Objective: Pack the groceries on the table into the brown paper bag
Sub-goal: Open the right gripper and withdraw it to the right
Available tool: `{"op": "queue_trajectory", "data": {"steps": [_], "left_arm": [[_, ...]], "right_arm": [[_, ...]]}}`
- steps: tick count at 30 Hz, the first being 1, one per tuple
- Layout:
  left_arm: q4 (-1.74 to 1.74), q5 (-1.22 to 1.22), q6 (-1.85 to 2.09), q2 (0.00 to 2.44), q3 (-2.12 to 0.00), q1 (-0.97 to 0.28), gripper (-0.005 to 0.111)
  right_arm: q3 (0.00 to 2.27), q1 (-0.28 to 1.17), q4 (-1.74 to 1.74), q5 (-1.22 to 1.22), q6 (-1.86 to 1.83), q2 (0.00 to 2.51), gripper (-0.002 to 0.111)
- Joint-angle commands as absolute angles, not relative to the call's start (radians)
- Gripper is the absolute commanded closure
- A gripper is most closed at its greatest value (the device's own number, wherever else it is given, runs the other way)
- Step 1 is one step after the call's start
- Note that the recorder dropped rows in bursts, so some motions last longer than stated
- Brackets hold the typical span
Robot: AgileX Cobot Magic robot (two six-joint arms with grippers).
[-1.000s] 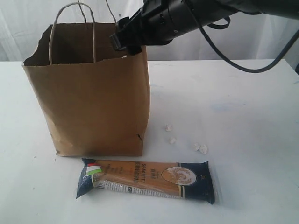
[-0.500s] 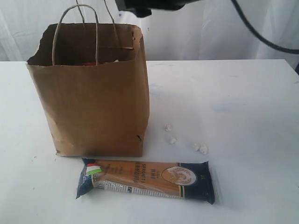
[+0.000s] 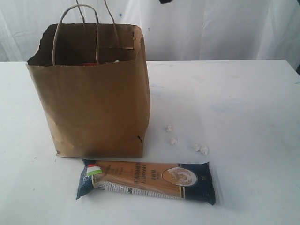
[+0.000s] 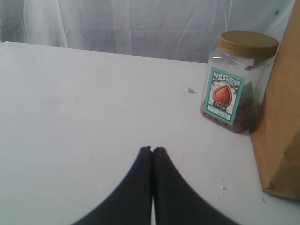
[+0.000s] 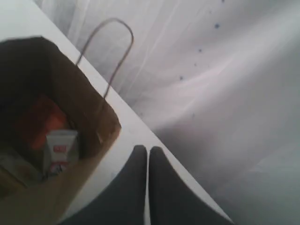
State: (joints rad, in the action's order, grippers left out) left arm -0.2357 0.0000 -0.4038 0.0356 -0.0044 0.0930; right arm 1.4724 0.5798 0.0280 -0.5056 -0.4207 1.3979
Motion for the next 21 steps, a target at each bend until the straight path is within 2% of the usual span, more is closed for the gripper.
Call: {"op": "queue_trajectory", "data": {"steps": [1,9,12,15,18,21], "left_arm": [[-0.244,-0.007,-0.404,0.028,0.000,0.094,0.107],[-0.244,-0.007,-0.404,0.028,0.000,0.094,0.107],[-0.244,-0.007,-0.404,0.028,0.000,0.094,0.107],[-0.244,-0.007,-0.404,0.028,0.000,0.094,0.107],[-0.244,-0.007,-0.404,0.028,0.000,0.094,0.107],[-0.244,-0.007,-0.404,0.028,0.000,0.094,0.107]], "right_arm": [[1.475,0.505,0.224,-0.609,-0.290,1.412,0.108],[1.333,0.273,0.335,-0.642,-0.067,1.447,0.108],[1.151,0.100,0.335,-0.667,0.073,1.497,0.108],[0.989,-0.006,0.335,-0.657,0.152,1.540,0.108],[0.813,-0.080,0.327,-0.547,0.187,1.520,0.108],[0.674,-0.085,0.323,-0.328,0.307,1.349,0.108]]}}
